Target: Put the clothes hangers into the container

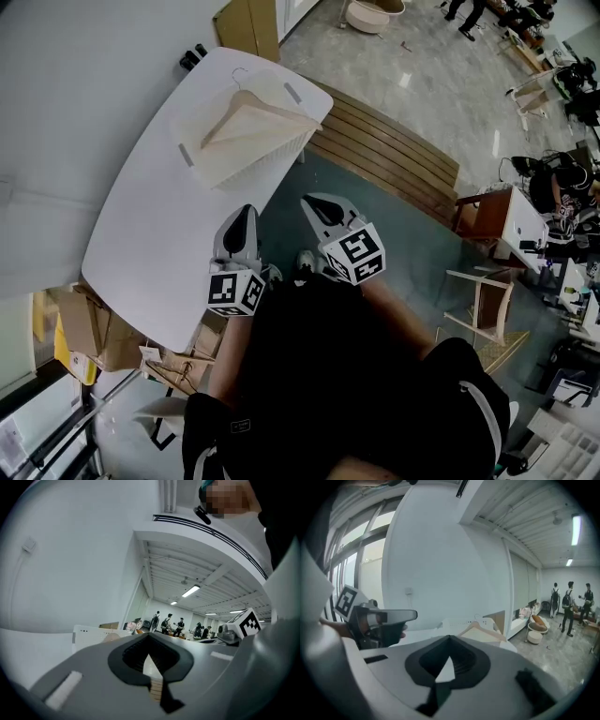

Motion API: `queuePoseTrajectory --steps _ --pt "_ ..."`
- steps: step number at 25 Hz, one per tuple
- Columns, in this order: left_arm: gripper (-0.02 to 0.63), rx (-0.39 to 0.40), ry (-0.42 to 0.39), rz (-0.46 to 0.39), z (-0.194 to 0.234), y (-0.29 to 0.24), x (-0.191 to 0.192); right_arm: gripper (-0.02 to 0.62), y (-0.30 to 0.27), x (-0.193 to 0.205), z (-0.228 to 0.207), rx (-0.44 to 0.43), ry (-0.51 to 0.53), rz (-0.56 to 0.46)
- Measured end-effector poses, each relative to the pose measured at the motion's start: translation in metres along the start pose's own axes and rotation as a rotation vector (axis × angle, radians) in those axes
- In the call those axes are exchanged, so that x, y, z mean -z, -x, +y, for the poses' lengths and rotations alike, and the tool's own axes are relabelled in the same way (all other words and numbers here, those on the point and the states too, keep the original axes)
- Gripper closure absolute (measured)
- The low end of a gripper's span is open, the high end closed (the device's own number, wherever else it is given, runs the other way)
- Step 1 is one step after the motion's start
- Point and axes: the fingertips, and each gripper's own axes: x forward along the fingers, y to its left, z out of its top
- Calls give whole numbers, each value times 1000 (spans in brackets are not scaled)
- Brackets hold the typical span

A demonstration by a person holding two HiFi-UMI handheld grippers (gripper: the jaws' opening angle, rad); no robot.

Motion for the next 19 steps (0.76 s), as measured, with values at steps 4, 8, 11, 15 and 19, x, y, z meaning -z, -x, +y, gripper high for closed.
queuePoseTrajectory --steps 4,8,11,15,19 --pt "601 6 -2 1 -4 -1 0 581 3 2 1 -5 -5 9" --pt "603 7 -1 3 -6 -1 1 580 4 2 0 -3 -8 7" --pt "601 7 -3 4 -7 -1 2 581 5 2 -1 -2 -7 3" --pt "601 5 -6 3 -8 0 1 581 6 0 0 -2 -4 -1" --pt "601 7 -3 5 -6 2 1 581 5 0 3 -1 -3 -4"
